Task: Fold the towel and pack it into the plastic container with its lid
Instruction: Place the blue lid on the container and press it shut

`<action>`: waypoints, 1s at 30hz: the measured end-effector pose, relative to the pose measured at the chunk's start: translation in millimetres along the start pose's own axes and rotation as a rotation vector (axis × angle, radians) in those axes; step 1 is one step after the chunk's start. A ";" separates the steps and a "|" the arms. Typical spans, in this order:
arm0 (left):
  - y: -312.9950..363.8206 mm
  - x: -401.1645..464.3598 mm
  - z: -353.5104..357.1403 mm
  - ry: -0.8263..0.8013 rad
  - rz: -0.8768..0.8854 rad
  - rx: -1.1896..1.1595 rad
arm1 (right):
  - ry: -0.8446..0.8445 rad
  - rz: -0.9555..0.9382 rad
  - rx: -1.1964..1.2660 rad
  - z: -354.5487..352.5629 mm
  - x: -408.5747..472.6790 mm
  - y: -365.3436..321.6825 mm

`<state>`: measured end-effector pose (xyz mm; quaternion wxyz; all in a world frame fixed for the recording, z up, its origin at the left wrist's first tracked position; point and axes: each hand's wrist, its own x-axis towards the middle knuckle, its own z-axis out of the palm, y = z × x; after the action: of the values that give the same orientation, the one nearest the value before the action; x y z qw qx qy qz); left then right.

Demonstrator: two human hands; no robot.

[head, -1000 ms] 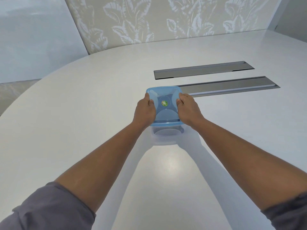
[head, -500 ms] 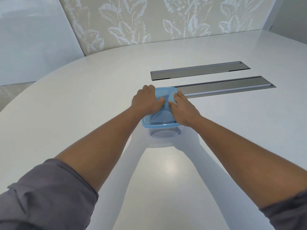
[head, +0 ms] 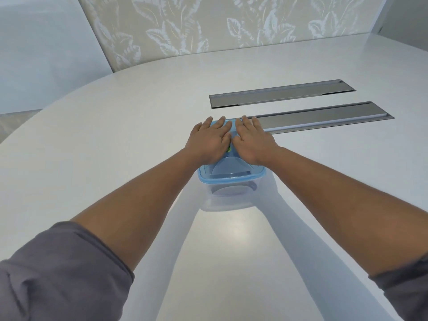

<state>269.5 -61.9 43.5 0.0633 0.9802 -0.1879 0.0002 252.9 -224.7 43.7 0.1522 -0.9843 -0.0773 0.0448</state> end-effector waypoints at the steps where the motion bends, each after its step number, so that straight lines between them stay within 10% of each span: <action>1: 0.3 0.2 0.2 -0.001 0.001 0.005 | -0.004 -0.009 -0.024 0.7 2.3 1.8; 30: 0.1 -2.4 2.4 0.194 -0.095 -0.271 | 0.112 0.121 0.129 16.3 -35.2 -15.7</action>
<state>267.2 -61.4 41.1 0.2125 0.9658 -0.1329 0.0665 214.3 -211.0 35.4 0.2163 -0.9763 -0.0061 0.0038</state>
